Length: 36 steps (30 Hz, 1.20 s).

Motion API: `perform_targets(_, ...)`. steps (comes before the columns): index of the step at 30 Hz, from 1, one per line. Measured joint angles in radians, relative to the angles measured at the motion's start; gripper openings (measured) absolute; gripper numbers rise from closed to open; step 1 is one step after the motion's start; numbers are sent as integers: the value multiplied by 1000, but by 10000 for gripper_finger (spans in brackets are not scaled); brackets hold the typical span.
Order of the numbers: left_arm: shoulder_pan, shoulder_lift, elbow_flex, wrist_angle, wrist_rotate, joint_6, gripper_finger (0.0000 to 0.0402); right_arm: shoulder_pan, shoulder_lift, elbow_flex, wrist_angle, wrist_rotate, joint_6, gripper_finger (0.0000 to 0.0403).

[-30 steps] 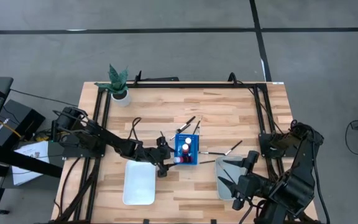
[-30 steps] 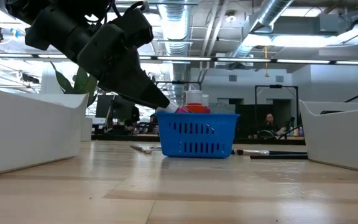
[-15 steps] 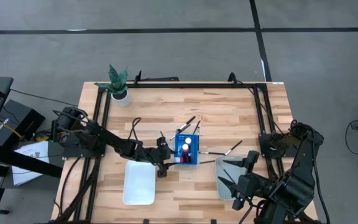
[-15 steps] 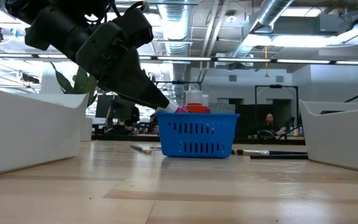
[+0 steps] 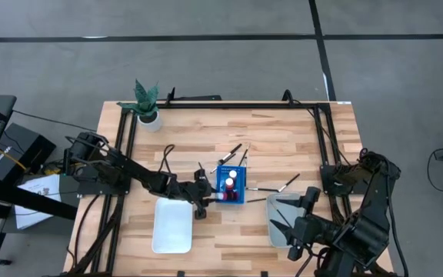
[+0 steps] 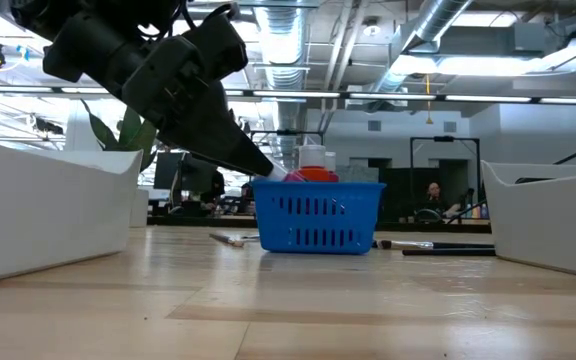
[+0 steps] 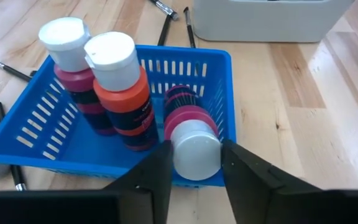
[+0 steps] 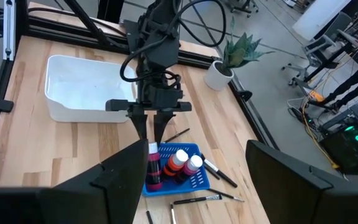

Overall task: Pick & Place Paint Supplies
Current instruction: Put the pink paint bottle into the blue bin

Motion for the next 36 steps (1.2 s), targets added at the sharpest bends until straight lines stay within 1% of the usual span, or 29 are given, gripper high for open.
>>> perform_targets(4,7,0,0,12,0,0,96,3,0,0,0,-1,0,265)
perform_targets(14,10,0,-1,19,0,-1,93,14,0,0,0,-1,4,265)
perform_targets(19,17,-1,29,7,46,-24,92,14,0,0,0,-1,4,265)
perform_targets(27,18,-1,99,-118,53,-25,91,14,0,0,0,-1,3,265)
perform_targets(34,18,-13,117,-141,52,-24,90,14,0,0,0,-1,3,265)
perform_targets(36,18,-36,117,-173,44,-23,90,14,0,0,0,-1,3,265)
